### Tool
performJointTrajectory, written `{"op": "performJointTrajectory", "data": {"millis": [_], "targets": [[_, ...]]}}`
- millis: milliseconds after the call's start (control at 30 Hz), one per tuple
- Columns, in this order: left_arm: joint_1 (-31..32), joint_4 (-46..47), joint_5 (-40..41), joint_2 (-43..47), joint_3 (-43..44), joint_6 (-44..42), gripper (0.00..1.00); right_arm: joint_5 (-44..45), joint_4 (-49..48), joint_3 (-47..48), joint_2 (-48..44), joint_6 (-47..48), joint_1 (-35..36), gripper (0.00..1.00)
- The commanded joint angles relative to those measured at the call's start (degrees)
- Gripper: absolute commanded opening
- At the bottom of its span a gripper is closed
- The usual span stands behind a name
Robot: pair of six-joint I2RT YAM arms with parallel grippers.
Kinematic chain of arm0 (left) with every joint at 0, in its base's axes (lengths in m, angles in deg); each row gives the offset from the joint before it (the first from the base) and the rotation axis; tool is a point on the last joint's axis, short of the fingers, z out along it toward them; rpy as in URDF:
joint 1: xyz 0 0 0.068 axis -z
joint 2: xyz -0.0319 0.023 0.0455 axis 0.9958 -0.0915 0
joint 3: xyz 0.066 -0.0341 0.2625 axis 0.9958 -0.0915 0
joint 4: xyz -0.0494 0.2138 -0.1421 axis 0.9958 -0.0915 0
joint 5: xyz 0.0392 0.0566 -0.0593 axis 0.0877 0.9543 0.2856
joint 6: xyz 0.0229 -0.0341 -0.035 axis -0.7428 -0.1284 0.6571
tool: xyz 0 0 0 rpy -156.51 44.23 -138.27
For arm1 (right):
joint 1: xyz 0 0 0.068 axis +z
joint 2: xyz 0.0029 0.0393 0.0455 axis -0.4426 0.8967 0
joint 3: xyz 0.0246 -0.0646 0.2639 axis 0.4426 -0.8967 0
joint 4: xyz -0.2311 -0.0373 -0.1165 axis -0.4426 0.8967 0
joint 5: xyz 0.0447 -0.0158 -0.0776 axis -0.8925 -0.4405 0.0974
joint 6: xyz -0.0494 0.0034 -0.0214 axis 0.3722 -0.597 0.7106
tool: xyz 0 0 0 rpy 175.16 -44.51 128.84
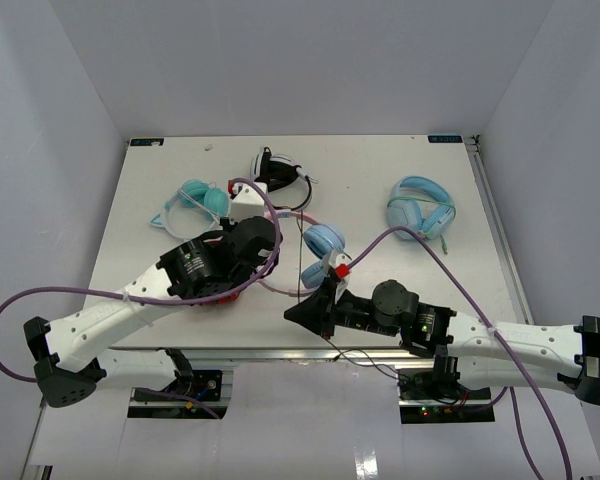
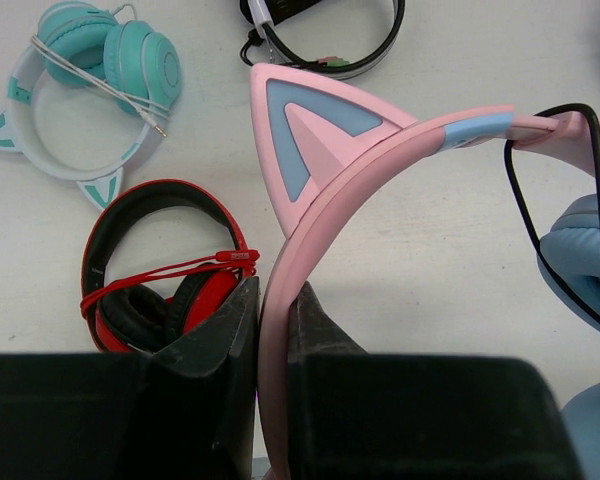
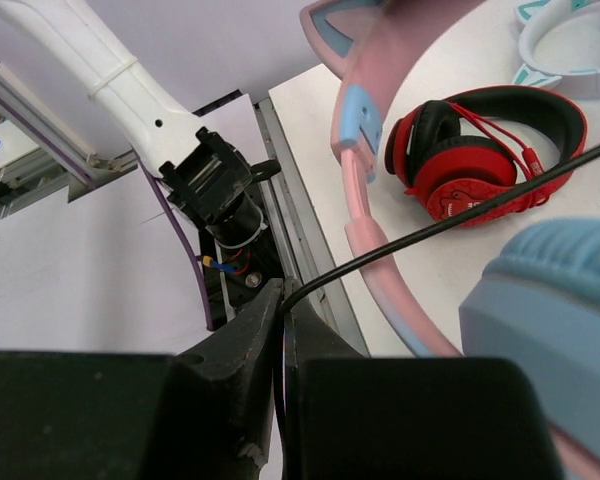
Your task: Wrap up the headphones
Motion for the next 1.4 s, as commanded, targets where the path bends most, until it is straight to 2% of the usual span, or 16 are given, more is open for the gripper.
{"op": "performJointTrajectory", "data": {"millis": [0, 233, 800, 1000, 1233, 1367], "targets": [[-1.06, 8.18, 3.58, 3.97, 0.86, 4.54, 0.00, 3.20, -2.27, -1.86, -0.71, 1.51, 2.54, 0.08], [-1.06, 8.58, 2.02, 6.13, 0.30, 5.34, 0.00, 9.26, -2.10, -3.48, -0.58, 2.50, 3.86, 0.08], [-1.06, 10.71, 0.85, 10.31, 0.04, 6.09, 0.00, 15.27, -4.13, -6.17, 0.37, 4.25, 4.90, 0.08], [-1.06, 11.50, 4.82, 8.73, -1.33, 7.67, 0.00, 16.22, -7.28, -4.41, 2.34, 3.74, 6.71, 0.08], [-1.06, 13.89, 3.99, 3.01, 2.20, 7.87, 0.00, 19.98, -9.57, 1.09, 9.55, 5.07, 10.89, 0.08], [-1.06, 13.92, 2.81, 3.19, 2.59, 8.29, 0.00, 22.54, -10.28, 1.81, 12.05, 5.18, 12.12, 0.08]]}}
